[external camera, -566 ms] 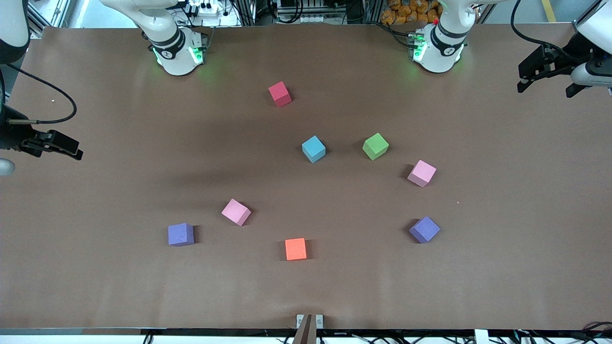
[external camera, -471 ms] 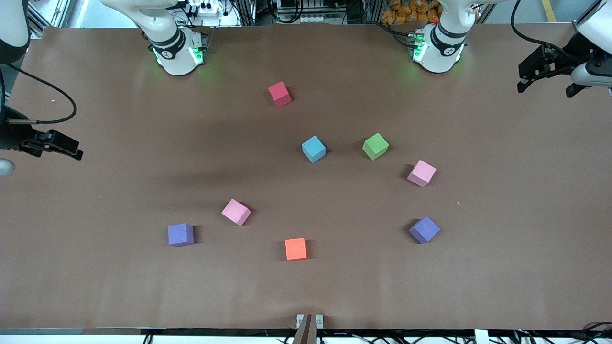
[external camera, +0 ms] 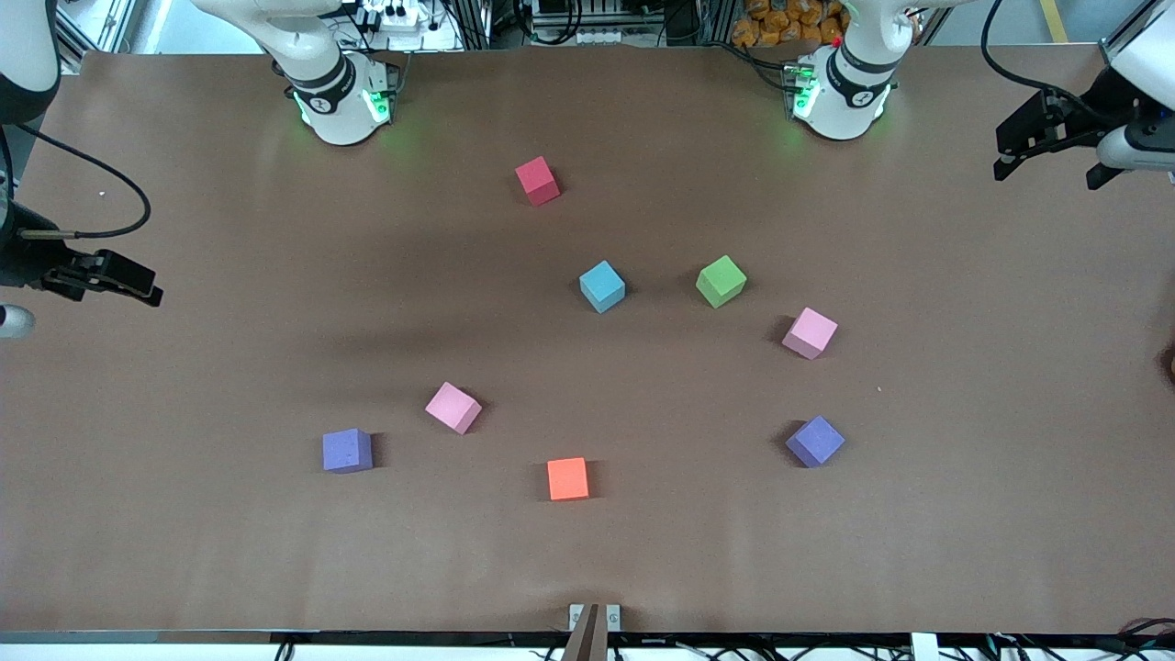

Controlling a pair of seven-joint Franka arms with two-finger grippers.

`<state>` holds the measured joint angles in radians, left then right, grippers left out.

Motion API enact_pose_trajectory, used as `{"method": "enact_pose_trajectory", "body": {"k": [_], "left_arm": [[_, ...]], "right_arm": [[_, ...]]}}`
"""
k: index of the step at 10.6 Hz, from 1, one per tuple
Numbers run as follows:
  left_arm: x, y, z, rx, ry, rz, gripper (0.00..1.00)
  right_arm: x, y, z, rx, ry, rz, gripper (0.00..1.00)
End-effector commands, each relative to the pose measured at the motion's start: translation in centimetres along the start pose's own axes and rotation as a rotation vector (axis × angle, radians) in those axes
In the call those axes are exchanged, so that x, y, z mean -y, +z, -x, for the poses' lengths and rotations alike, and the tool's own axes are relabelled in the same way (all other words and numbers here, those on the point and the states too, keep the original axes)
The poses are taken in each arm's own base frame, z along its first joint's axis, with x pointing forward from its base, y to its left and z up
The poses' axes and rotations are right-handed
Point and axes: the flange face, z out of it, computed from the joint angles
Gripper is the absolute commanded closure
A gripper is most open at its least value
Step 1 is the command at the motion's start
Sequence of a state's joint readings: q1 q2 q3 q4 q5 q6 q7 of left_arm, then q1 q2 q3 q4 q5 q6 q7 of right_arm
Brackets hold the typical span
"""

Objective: Arrange blocks into number 1

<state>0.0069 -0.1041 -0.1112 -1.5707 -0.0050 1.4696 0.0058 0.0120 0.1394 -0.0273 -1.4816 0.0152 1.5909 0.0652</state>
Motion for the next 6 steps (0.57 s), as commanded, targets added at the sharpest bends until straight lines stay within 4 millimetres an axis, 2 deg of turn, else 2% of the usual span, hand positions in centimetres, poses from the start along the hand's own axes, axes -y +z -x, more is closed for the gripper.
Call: {"method": "enact_pose_trajectory", "body": {"k": [1, 2, 4, 6], "left_arm": [[-0.7, 4.6, -2.6, 0.100, -0.079, 0.023, 0.00], [-1.7, 6.5, -3.5, 0.135, -0.064, 0.025, 0.00], [-4.4, 10.6, -4.6, 0.188, -0.055, 0.021, 0.00], [-8.3, 14.0, -5.4, 0.211, -0.074, 0.009, 0.00]], "right_arm": [[3.4, 3.5, -1.1, 0.047, -0.042, 0.003, 0.00], [4.5, 4.9, -1.8, 0.054, -0.059, -0.012, 0.00], [5.7, 9.9, -3.7, 0.112, -0.067, -0.065, 0.00], [7.7, 15.5, -5.6, 0.141, -0.081, -0.075, 0.00]]}}
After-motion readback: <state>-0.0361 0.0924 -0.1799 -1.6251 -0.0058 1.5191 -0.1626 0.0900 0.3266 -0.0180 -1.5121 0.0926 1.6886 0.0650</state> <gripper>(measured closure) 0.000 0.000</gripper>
